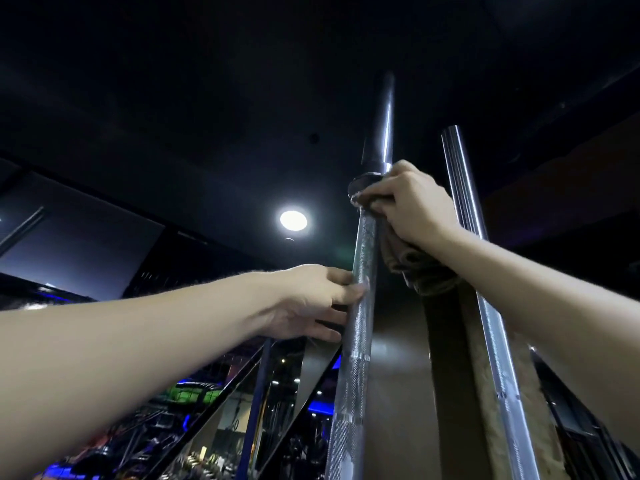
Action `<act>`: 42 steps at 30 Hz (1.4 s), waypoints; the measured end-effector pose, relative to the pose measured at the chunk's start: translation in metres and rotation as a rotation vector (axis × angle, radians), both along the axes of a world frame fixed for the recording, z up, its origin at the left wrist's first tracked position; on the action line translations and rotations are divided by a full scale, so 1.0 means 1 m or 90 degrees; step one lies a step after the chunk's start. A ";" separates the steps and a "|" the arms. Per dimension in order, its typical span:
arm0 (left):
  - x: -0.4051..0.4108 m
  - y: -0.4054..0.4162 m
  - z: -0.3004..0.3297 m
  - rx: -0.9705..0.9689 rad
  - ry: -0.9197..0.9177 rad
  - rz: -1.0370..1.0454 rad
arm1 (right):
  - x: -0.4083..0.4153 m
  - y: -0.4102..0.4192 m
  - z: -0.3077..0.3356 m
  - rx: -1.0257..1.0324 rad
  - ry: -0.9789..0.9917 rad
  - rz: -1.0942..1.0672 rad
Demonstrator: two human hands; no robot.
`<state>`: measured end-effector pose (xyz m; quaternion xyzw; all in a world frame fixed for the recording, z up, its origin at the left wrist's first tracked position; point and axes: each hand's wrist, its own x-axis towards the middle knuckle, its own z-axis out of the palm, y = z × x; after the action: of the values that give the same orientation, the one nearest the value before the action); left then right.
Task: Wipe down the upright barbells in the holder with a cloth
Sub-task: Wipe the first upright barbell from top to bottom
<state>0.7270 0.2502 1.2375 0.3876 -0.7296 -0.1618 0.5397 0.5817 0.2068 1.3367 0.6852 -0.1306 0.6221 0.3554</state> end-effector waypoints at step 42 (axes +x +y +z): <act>-0.008 -0.008 -0.022 -0.023 0.210 -0.035 | 0.021 -0.021 -0.034 -0.142 0.024 -0.074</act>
<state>0.7190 0.2417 1.2151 0.3260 -0.6439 -0.2248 0.6546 0.6028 0.1860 1.3032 0.6443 -0.0932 0.5980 0.4675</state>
